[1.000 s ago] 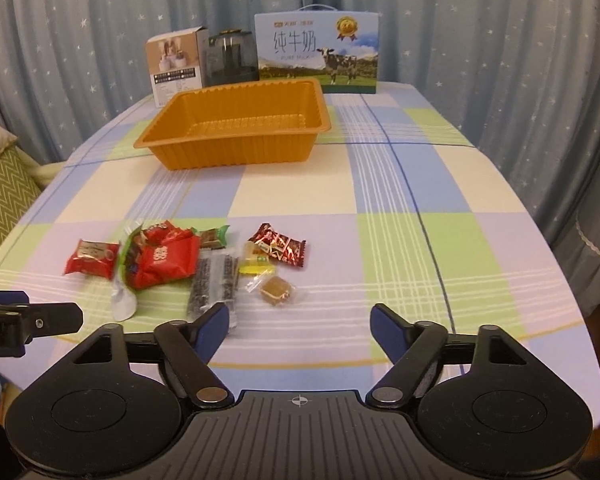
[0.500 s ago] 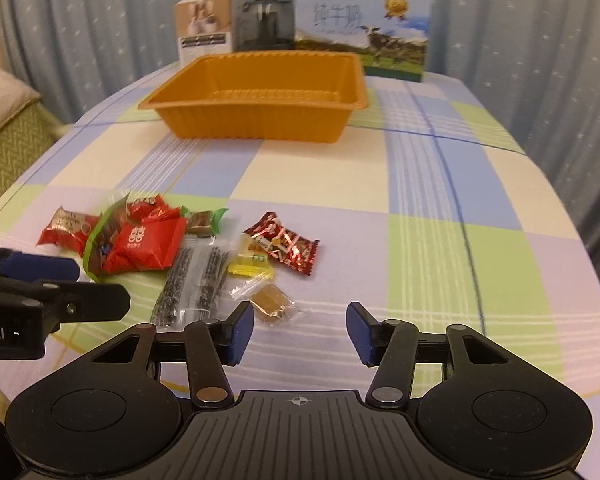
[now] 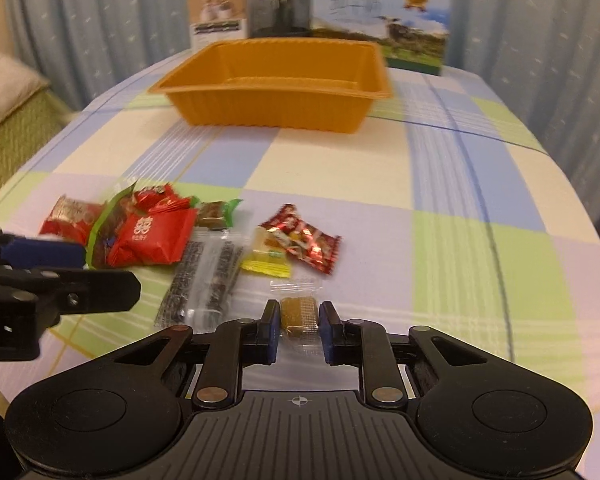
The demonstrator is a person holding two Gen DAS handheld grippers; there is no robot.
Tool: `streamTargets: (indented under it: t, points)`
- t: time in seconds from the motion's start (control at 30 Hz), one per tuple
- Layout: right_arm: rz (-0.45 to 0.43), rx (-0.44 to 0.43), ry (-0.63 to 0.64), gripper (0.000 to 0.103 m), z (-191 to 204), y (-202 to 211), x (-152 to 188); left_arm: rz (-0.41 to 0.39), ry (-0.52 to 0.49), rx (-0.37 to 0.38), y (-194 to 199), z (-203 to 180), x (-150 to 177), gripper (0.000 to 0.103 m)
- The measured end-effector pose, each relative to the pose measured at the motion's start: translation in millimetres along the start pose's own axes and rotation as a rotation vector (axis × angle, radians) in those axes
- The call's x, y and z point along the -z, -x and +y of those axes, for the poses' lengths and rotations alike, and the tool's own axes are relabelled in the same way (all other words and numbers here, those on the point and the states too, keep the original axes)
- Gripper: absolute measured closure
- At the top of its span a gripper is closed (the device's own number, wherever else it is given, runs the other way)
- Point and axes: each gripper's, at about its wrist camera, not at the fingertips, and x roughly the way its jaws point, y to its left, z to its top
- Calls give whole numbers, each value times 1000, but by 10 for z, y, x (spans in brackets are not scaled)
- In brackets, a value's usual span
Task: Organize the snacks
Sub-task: 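Grasp the caramel packet with the right tool while the left grasps the dark-stick packet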
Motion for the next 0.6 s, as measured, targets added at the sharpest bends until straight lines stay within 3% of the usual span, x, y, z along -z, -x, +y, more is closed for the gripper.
streamTargets:
  t: [0.1, 0.23, 0.6]
  points:
    - [-22, 41, -63, 82, -128, 111, 16, 2, -21, 20, -56, -101, 17, 45]
    - [-42, 77, -144, 82, -287, 207, 11, 19, -50, 34, -199, -251, 14, 56]
    - [-50, 66, -183, 82, -336, 214, -5, 49, -132, -110, -602, -477, -11, 59]
